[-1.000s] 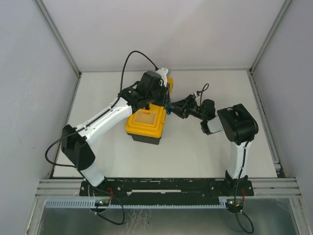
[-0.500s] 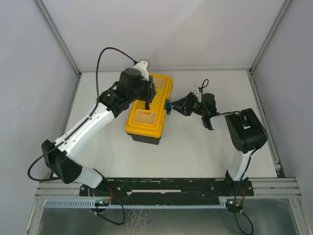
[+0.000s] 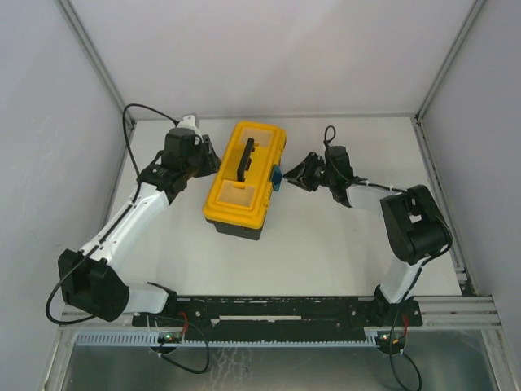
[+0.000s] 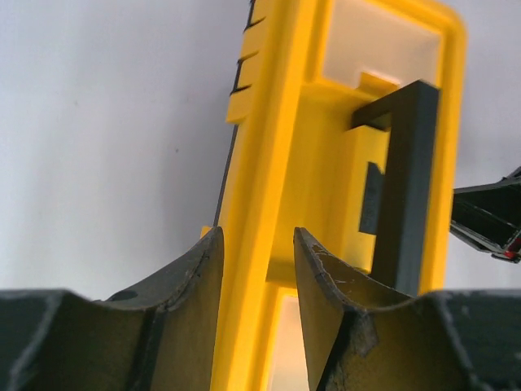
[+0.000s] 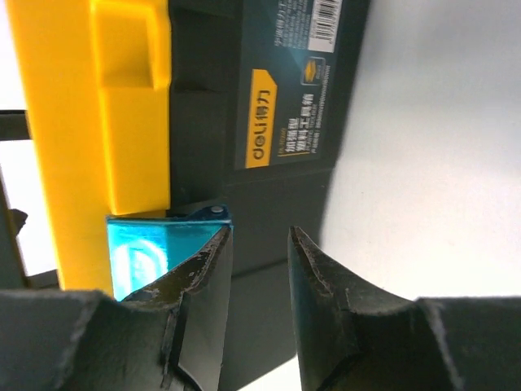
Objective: Pack the tool kit
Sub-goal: Close the toolbox at the center of the board.
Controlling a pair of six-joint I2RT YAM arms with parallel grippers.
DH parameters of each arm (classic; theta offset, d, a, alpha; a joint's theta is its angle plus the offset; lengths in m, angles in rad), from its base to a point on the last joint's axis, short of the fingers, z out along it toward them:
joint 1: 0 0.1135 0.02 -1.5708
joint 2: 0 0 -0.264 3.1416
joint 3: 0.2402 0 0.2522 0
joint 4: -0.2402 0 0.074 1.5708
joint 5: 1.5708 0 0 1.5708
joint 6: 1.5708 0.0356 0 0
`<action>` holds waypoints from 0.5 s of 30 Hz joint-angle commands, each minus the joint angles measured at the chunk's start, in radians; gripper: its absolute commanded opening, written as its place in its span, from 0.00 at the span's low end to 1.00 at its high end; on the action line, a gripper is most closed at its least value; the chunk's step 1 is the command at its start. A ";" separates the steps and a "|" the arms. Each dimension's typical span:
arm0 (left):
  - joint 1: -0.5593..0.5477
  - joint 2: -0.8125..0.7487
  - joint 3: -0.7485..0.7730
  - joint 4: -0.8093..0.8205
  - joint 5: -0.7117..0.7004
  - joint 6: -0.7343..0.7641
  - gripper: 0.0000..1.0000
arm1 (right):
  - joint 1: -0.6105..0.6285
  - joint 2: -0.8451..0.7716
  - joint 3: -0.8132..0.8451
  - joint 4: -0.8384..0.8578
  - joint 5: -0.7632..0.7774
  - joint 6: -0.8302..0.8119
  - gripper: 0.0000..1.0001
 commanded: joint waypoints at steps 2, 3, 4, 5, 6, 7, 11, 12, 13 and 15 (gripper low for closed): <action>0.018 0.040 -0.048 0.075 0.075 -0.044 0.45 | 0.075 -0.033 0.081 -0.249 0.109 -0.129 0.33; 0.016 0.055 -0.050 0.075 0.077 -0.044 0.45 | 0.084 -0.037 0.093 -0.279 0.130 -0.139 0.33; 0.018 0.069 -0.052 0.074 0.079 -0.044 0.45 | 0.092 -0.043 0.097 -0.295 0.144 -0.144 0.33; 0.017 0.080 -0.055 0.074 0.089 -0.041 0.45 | 0.097 -0.050 0.099 -0.301 0.154 -0.148 0.33; 0.017 0.090 -0.058 0.079 0.109 -0.037 0.45 | 0.102 -0.056 0.106 -0.314 0.164 -0.153 0.34; 0.017 0.101 -0.058 0.078 0.127 -0.033 0.45 | 0.107 -0.061 0.116 -0.337 0.178 -0.162 0.34; 0.017 0.120 -0.075 0.073 0.169 -0.014 0.43 | 0.142 -0.059 0.195 -0.473 0.265 -0.216 0.34; 0.017 0.121 -0.082 0.074 0.177 -0.007 0.43 | 0.154 -0.051 0.223 -0.518 0.294 -0.235 0.35; 0.017 0.130 -0.083 0.068 0.197 0.003 0.42 | 0.165 -0.040 0.256 -0.556 0.322 -0.250 0.35; 0.018 0.140 -0.084 0.057 0.231 0.025 0.37 | 0.181 -0.015 0.312 -0.606 0.342 -0.280 0.35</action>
